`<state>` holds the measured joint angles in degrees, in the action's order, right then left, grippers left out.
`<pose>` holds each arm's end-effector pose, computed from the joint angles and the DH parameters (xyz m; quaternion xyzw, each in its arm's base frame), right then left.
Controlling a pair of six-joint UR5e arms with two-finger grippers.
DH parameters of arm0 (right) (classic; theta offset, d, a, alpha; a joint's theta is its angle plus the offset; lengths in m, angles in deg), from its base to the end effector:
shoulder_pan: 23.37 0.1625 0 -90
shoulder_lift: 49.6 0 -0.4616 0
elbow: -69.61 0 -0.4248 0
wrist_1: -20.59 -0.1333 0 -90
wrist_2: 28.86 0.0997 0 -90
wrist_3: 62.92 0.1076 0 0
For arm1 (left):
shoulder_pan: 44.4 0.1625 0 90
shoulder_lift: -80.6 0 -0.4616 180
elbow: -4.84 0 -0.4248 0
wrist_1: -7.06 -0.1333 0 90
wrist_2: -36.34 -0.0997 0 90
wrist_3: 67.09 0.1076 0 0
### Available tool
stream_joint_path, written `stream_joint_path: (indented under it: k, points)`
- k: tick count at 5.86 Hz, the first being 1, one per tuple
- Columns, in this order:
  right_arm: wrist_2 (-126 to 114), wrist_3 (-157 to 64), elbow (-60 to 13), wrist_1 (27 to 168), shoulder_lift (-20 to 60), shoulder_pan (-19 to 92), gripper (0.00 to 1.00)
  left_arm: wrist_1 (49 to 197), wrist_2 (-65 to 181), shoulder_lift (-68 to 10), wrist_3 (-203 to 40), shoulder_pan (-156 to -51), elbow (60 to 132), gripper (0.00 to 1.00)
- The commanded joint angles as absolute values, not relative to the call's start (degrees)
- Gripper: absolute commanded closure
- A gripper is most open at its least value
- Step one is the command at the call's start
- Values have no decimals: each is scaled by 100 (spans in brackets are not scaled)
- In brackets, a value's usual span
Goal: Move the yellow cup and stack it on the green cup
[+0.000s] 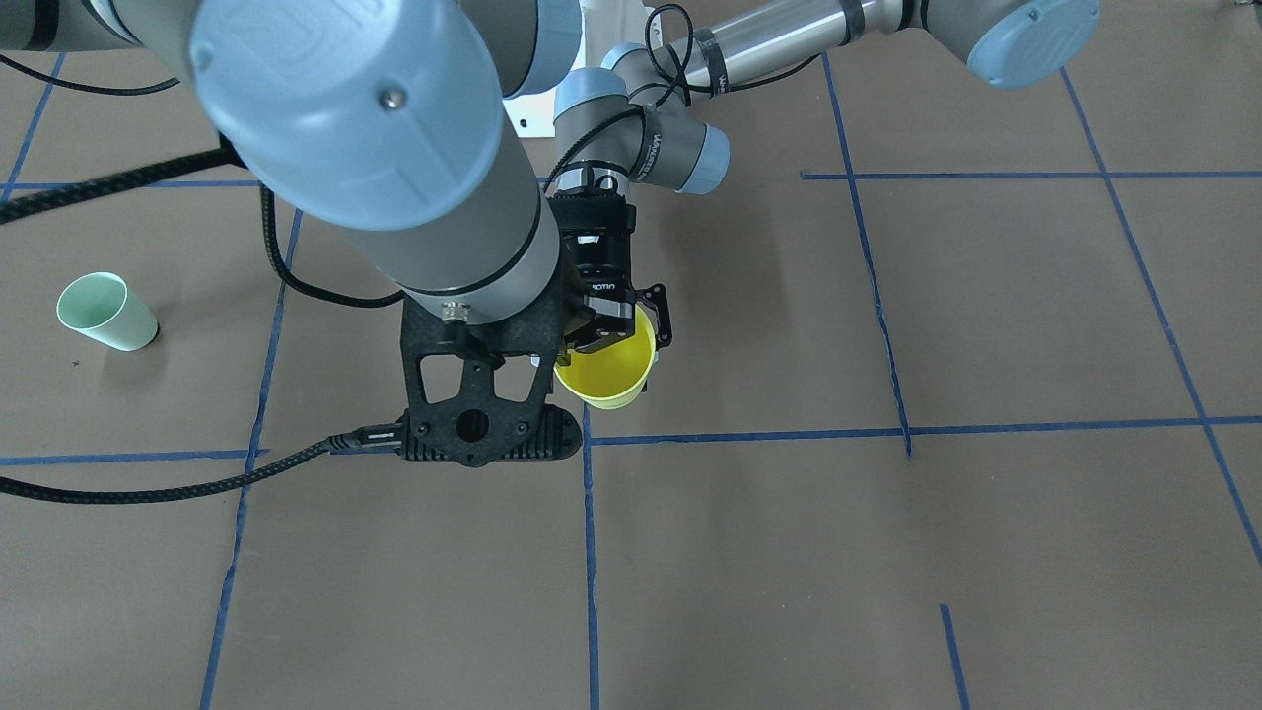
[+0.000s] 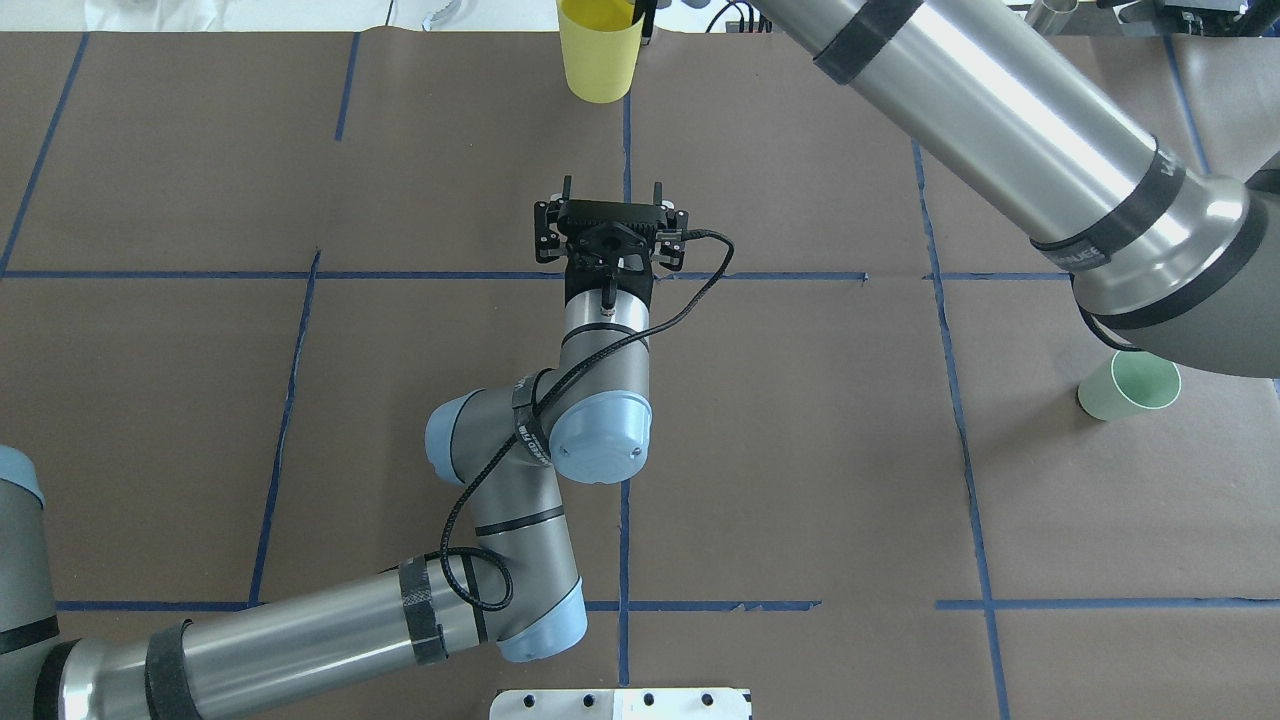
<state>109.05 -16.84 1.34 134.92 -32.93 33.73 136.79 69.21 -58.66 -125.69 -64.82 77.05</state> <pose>-0.4047 -0.7240 -0.0196 -0.0847 -0.4415 0.0068 0.8932 0.6712 -0.4886 0.1664 0.5731 0.2900 -0.2087 0.7375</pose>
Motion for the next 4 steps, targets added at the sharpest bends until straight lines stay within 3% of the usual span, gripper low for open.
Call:
stream_joint_path:
  k: [1, 2, 4]
  points:
    - [10930, -1669, 36, 13563, -3098, 3455, 100, 13679, 6965, -5844, -12545, -6583, 7744, 0]
    - [10930, -1678, -574, 13564, -2583, 3490, 100, 13705, 7269, -5740, -12467, -6767, 7849, 0]
    - [10922, -1687, -1806, 13564, -1562, 3665, 100, 13749, 8285, -4881, -11602, -7398, 9136, 0]
